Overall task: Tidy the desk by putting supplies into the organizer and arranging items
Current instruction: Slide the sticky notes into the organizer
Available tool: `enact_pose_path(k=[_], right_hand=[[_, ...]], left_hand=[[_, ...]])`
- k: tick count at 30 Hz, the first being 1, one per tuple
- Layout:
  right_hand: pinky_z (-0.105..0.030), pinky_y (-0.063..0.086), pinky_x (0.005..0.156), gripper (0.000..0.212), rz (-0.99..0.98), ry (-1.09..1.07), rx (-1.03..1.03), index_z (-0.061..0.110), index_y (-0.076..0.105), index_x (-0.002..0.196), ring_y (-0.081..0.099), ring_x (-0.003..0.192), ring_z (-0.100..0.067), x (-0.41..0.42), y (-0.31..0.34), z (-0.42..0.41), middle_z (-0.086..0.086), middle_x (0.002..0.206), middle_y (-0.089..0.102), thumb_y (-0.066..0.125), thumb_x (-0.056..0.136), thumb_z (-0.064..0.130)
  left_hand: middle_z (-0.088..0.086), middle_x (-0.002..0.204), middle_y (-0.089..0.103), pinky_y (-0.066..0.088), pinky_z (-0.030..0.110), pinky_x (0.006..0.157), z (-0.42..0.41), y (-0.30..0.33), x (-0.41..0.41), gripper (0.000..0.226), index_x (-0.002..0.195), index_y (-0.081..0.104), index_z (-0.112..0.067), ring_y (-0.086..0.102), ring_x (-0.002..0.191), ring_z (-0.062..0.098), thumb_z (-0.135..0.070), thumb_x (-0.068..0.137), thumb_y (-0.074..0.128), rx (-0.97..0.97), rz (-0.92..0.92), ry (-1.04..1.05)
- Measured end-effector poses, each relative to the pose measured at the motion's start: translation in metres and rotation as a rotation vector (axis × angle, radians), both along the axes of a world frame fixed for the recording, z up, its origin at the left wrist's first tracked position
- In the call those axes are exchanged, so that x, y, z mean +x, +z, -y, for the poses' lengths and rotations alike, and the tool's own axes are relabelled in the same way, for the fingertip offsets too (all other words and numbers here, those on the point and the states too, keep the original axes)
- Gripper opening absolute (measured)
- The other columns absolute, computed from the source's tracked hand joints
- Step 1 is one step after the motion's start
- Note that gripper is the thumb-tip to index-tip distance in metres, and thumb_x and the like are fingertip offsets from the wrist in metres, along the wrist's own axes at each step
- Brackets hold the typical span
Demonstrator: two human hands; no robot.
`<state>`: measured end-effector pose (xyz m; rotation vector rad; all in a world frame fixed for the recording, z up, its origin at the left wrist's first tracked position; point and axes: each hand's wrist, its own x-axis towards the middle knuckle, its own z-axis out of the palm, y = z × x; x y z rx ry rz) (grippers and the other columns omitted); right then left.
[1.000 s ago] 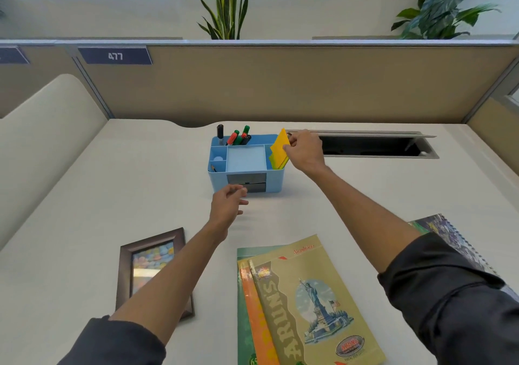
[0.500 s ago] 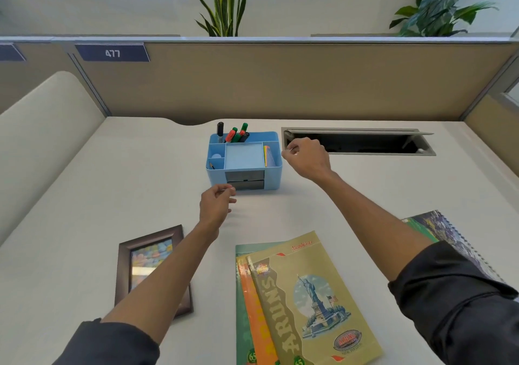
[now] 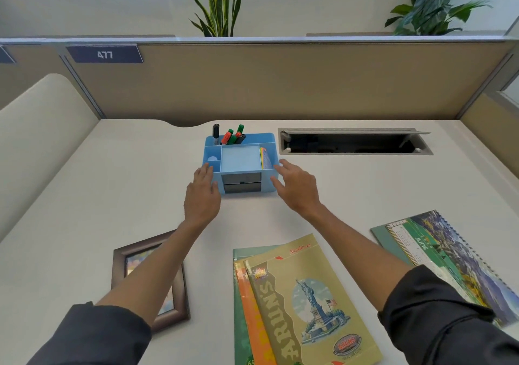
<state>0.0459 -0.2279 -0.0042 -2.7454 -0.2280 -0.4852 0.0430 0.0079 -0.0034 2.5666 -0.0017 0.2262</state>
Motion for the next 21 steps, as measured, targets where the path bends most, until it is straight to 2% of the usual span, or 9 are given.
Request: enact_pose_path(k=[3,6,12,17,21], right_hand=[[-0.040,0.060,0.071,0.049,0.059,0.011,-0.076,0.005,0.056,0.133,0.061,0.118,-0.031,-0.005,-0.017,-0.003,-0.017,0.137,0.057,0.067,0.087,0.020],[-0.037,0.057,0.083,0.063,0.041,0.022,-0.120,0.003,0.045,0.142,0.049,0.132,-0.030,-0.005,-0.025,-0.004,-0.015,0.147,0.047,0.066,0.085,0.018],[-0.040,0.054,0.090,0.062,-0.053,-0.006,-0.153,0.003,0.043,0.143,0.044,0.136,-0.029,0.019,-0.015,-0.005,-0.013,0.148,0.046,0.062,0.086,0.017],[-0.046,0.046,0.102,0.060,-0.101,-0.032,-0.207,0.004,0.043,0.143,0.040,0.138,-0.030,0.044,-0.007,-0.001,-0.012,0.148,0.046,0.060,0.087,0.017],[-0.044,0.038,0.107,0.061,-0.139,-0.045,-0.234,0.006,0.035,0.148,0.031,0.143,-0.027,0.062,-0.002,0.001,-0.008,0.154,0.038,0.054,0.091,0.020]], left_hand=[[0.002,0.161,0.013,0.012,0.044,0.120,-0.003,-0.013,0.006,0.054,0.153,0.018,-0.013,0.009,0.149,0.021,-0.017,0.102,0.035,0.120,0.014,-0.037],[0.002,0.162,0.005,0.006,0.042,0.119,-0.003,-0.018,0.013,0.061,0.154,0.010,-0.013,0.004,0.149,0.021,-0.015,0.100,0.038,0.191,0.034,-0.053],[0.003,0.162,0.001,0.003,0.041,0.119,-0.006,-0.016,0.040,0.068,0.154,0.005,-0.012,0.002,0.150,0.022,-0.010,0.097,0.042,0.268,0.036,-0.093],[0.003,0.162,0.000,0.004,0.043,0.120,-0.010,-0.014,0.069,0.072,0.154,0.005,-0.013,0.002,0.149,0.022,-0.005,0.093,0.043,0.290,0.028,-0.143],[0.002,0.163,-0.001,0.002,0.042,0.120,-0.008,-0.013,0.091,0.073,0.154,0.004,-0.014,0.001,0.149,0.021,-0.005,0.092,0.043,0.309,0.011,-0.152]])
